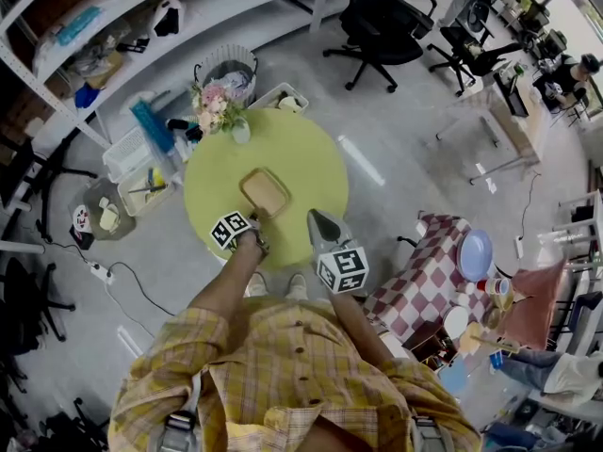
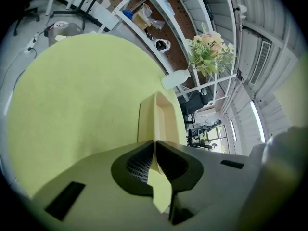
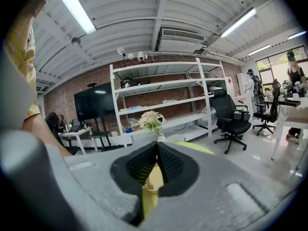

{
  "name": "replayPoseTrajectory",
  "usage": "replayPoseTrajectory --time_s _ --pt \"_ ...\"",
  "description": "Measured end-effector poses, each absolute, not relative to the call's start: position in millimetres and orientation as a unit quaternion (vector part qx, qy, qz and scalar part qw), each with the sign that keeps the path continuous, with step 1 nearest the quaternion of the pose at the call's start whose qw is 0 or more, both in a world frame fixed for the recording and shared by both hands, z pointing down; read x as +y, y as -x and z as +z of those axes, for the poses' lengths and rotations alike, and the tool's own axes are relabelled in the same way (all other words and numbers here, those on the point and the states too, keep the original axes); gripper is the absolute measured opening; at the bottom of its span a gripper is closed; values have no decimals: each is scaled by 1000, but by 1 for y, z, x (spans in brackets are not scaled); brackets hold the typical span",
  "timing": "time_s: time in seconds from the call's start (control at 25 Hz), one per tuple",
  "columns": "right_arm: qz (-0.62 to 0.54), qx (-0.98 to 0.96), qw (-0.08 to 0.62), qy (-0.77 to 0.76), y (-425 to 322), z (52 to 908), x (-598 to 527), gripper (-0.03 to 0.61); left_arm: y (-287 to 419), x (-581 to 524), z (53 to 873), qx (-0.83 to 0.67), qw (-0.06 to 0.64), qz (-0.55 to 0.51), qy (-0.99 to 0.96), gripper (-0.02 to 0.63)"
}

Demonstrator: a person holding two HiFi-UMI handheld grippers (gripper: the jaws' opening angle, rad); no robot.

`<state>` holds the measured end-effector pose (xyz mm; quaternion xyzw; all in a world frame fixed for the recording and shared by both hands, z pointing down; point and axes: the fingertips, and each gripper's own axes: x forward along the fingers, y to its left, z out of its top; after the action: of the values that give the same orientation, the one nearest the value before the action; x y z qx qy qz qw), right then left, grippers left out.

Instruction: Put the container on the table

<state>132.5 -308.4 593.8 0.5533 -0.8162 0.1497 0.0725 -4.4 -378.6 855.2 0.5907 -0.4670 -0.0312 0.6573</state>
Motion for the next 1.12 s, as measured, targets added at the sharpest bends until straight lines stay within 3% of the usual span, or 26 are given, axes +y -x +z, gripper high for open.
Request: replayPoseTrajectory --time_s 1.12 --pt "156 -826 68 -538 -125 593 -301 -2 12 -375 825 -474 626 -38 -618 40"
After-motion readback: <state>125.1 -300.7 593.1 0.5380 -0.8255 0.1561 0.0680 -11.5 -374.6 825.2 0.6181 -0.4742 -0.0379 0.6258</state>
